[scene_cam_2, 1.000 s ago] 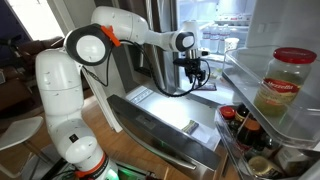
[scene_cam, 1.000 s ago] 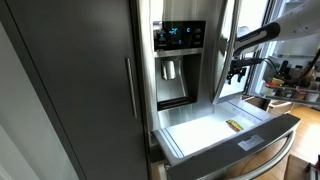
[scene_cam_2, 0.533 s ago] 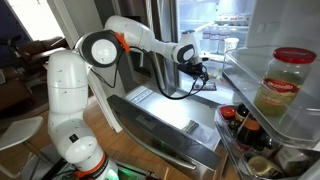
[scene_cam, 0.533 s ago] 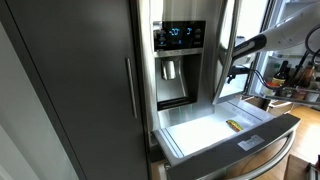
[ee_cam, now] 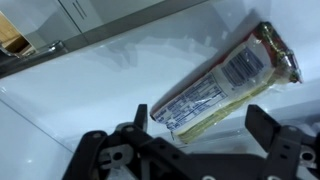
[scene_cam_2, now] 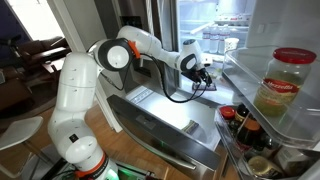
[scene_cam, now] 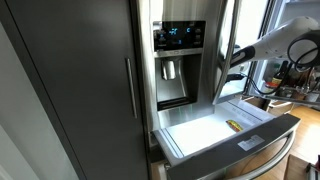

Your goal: Remove the sachets on the fridge bottom shelf and move them in the open fridge drawer

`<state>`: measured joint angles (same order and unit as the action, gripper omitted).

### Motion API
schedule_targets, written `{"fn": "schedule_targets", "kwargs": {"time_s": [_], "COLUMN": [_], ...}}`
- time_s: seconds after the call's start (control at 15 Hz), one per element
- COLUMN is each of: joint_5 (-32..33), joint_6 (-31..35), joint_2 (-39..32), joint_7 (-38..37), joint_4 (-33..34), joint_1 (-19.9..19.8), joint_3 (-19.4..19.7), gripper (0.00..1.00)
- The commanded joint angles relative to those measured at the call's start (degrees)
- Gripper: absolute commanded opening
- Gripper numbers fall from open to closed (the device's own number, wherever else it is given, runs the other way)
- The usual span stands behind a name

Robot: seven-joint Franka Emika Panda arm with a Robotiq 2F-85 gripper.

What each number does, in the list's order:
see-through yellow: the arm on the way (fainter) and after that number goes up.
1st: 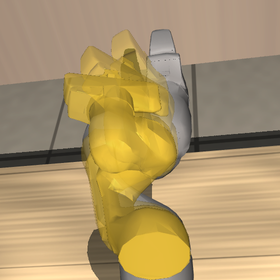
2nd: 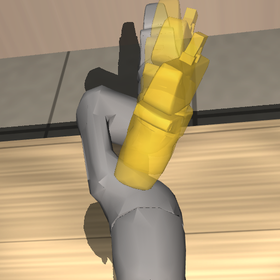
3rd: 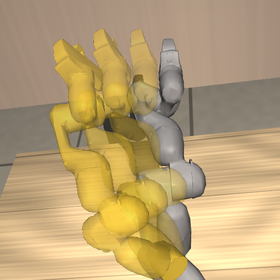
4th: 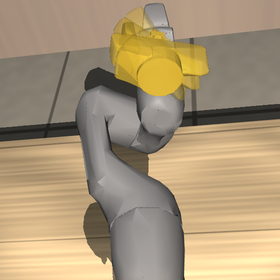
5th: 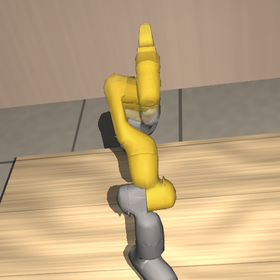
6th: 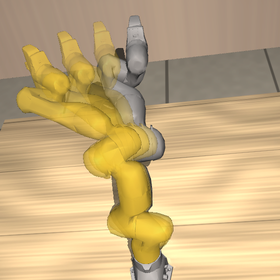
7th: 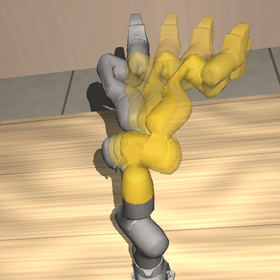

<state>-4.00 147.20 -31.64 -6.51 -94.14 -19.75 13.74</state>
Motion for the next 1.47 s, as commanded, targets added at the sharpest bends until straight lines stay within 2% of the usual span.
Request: {"fn": "schedule_targets", "kwargs": {"time_s": [0.0, 0.2, 0.8, 1.07, 1.27, 1.33, 1.4], "joint_5": [-3.6, -6.4, -6.4, -4.4, -2.5, -1.7, -0.8], "joint_6": [1.4, 2.2, -0.1, -1.8, -7.7, -10.0, -13.5], "joint_2": [-3.3, -4.9, -9.6, -9.2, -7.1, -6.4, -5.4], "joint_7": [0.4, 0.6, -1.6, -2.2, -3.6, -3.8, -3.6], "joint_4": [3.5, 5.1, 9.1, 8.7, 7.7, 7.4, 6.9], "joint_1": [-1.6, -2.6, -2.6, -1.7, -0.8, -0.6, -0.5], "joint_3": [-1.9, -3.4, -2.3, -0.5, 1.8, 2.5, 3.0], "gripper": [1.00, 1.00, 0.99, 0.77, 0.59, 0.55, 0.58]}}
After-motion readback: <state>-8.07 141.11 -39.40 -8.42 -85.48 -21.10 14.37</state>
